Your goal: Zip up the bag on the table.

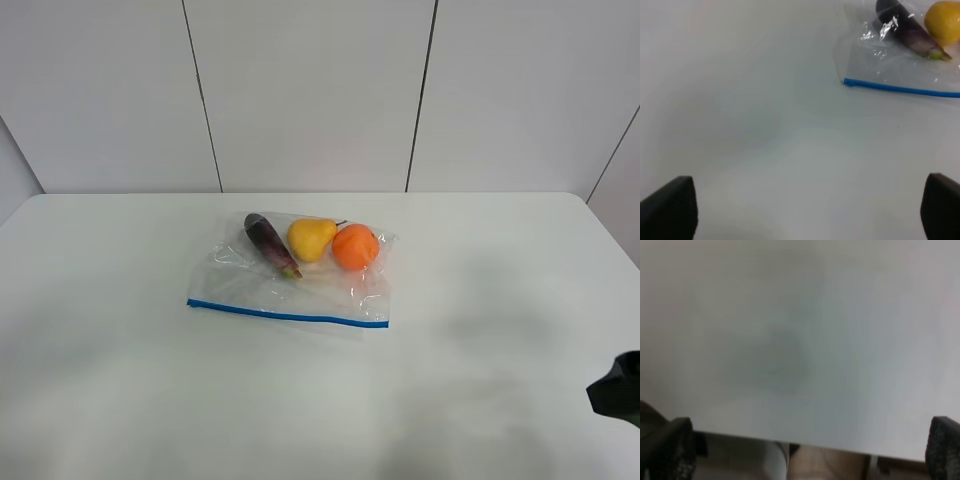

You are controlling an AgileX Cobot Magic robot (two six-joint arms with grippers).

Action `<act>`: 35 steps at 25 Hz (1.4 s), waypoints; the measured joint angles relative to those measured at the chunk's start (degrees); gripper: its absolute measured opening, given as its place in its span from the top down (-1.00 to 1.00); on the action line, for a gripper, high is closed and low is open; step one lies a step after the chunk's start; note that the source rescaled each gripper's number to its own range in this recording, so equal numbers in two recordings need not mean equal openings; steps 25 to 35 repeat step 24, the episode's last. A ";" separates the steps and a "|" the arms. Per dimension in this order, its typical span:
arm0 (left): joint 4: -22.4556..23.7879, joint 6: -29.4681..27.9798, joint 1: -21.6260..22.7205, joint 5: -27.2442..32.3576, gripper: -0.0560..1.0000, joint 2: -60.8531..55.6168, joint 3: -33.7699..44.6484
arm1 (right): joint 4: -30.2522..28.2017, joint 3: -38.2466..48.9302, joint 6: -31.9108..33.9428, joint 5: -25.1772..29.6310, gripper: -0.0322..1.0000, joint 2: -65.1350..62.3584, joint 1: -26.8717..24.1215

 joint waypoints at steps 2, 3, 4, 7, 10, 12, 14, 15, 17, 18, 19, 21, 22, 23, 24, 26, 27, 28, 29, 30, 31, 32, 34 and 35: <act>0.00 0.00 0.00 0.00 -1.00 0.00 0.00 | -0.05 2.02 0.05 -0.55 -0.97 -7.85 0.00; 0.00 0.00 0.00 0.00 -1.00 0.00 0.00 | -0.05 2.16 0.05 -0.89 -0.97 -11.92 0.00; 0.00 0.00 0.00 0.00 -1.00 0.00 0.00 | -0.05 2.29 0.05 -1.26 -0.97 -15.08 0.00; 0.00 0.00 0.00 0.00 -1.00 0.00 0.00 | -0.05 2.42 0.05 -1.44 -0.97 -24.76 0.00; 0.00 0.00 0.00 0.00 -1.00 0.00 0.00 | -0.05 2.45 0.06 -1.44 -0.97 -31.67 0.00; 0.00 0.00 0.00 0.00 -1.00 0.00 0.00 | -0.05 2.52 0.06 -1.44 -0.97 -35.31 0.00; 0.00 0.00 0.00 0.00 -1.00 0.00 0.00 | -0.05 2.69 0.06 -1.44 -0.97 -38.88 0.00; 0.00 0.00 0.00 0.00 -1.00 0.00 0.00 | -0.05 2.69 0.11 -1.39 -0.97 -39.78 0.00; 0.00 0.00 0.00 0.00 -1.00 0.00 0.00 | -0.07 2.69 0.26 -1.39 -0.97 -40.32 0.00; 0.00 0.00 0.00 0.00 -1.00 0.00 0.00 | -0.13 2.69 0.31 -1.39 -0.97 -40.32 0.00; 0.00 0.00 0.00 0.00 -1.00 0.00 0.00 | -0.13 2.69 0.37 -1.39 -0.97 -40.37 0.00; 0.00 0.00 0.00 0.00 -1.00 0.00 0.00 | -0.13 2.69 0.42 -1.39 -0.97 -40.43 0.00; 0.00 0.00 0.00 0.00 -1.00 0.00 0.00 | -0.18 2.69 0.44 -1.39 -0.97 -40.43 0.00; 0.00 0.00 0.00 0.00 -1.00 0.00 0.00 | -0.18 2.69 0.49 -1.39 -0.97 -40.47 0.00; 0.00 0.00 0.00 0.00 -1.00 0.00 0.00 | -0.18 2.69 0.49 -1.45 -0.97 -40.49 0.00; 0.00 0.00 0.00 0.00 -1.00 0.00 0.00 | -0.18 2.69 0.49 -1.45 -0.97 -40.49 0.00; 0.00 0.00 0.00 0.00 -1.00 0.00 0.00 | -0.18 2.69 0.49 -1.45 -0.97 -40.49 0.00; 0.00 0.00 0.00 0.00 -1.00 0.00 0.00 | -0.18 2.69 0.49 -1.45 -0.97 -40.49 0.00; 0.00 0.00 0.00 0.00 -1.00 0.00 0.00 | -0.18 2.69 0.49 -1.45 -0.97 -40.49 0.00; 0.00 0.00 0.00 0.00 -1.00 0.00 0.00 | -0.18 2.69 0.49 -1.45 -0.97 -40.49 0.00; 0.00 0.00 0.00 0.00 -1.00 0.00 0.00 | -0.18 2.69 0.49 -1.45 -0.97 -40.49 0.00; 0.00 0.00 0.00 0.00 -1.00 0.00 0.00 | -0.18 2.69 0.49 -1.45 -0.97 -40.49 0.00; 0.00 0.00 0.00 0.00 -1.00 0.00 0.00 | -0.18 2.69 0.49 -1.45 -0.97 -40.49 0.00; 0.00 0.00 0.00 0.00 -1.00 0.00 0.00 | -0.18 2.69 0.49 -1.45 -0.97 -40.49 0.00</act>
